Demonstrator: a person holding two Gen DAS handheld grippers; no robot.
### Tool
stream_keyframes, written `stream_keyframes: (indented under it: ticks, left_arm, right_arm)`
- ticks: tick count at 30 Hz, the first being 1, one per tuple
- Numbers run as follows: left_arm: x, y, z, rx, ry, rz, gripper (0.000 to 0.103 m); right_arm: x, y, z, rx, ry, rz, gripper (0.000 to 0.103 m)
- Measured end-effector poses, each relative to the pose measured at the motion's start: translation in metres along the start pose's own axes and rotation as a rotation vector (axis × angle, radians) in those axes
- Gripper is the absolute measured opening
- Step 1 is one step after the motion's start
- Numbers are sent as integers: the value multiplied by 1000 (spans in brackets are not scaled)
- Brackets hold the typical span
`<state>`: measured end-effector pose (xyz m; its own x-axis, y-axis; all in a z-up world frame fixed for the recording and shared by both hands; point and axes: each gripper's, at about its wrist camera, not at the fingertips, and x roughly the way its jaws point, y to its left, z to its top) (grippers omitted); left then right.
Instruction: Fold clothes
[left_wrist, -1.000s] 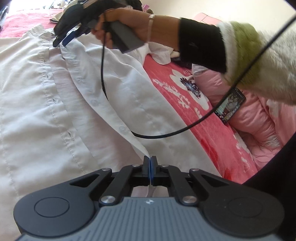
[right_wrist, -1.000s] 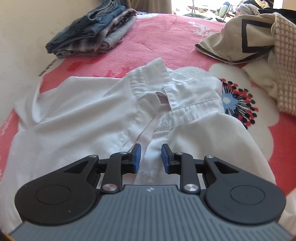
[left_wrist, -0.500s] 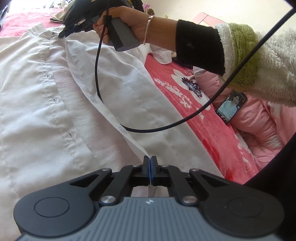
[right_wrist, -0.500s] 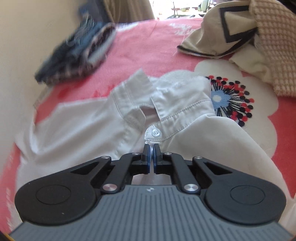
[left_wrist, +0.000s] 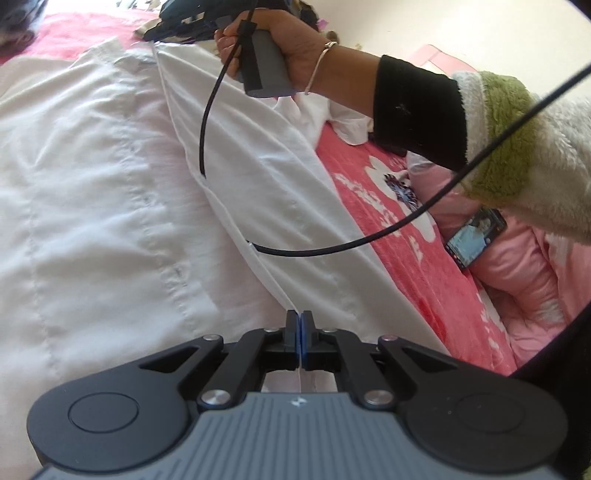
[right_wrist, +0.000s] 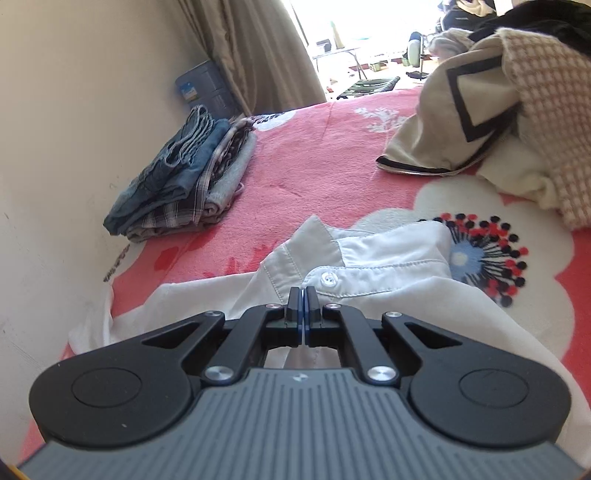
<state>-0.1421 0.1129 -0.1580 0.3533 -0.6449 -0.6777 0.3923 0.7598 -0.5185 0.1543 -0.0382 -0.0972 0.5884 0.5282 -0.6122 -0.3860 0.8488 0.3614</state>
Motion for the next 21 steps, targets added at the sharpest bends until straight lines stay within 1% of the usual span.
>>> stream_keyframes:
  ticks: [7, 11, 13, 15, 16, 18, 21]
  left_arm:
    - [1, 10, -3, -32, 27, 12, 1]
    - [1, 15, -4, -45, 27, 18, 1]
    - [2, 17, -4, -52, 26, 18, 1]
    - [3, 19, -5, -58, 28, 19, 1]
    - [3, 20, -6, -66, 30, 18, 1]
    - [4, 23, -6, -82, 35, 17, 1]
    - [5, 28, -6, -109, 40, 15, 1]
  right_arm:
    - [26, 12, -1, -87, 30, -46, 0]
    - [39, 13, -3, -81, 49, -62, 0]
    - [39, 10, -2, -60, 47, -61, 0]
    - [36, 6, 0, -20, 58, -41, 0]
    - [31, 4, 1, -4, 60, -27, 2]
    - [19, 2, 3, 12, 68, 5, 3]
    - [-17, -1, 5, 16, 48, 80, 4]
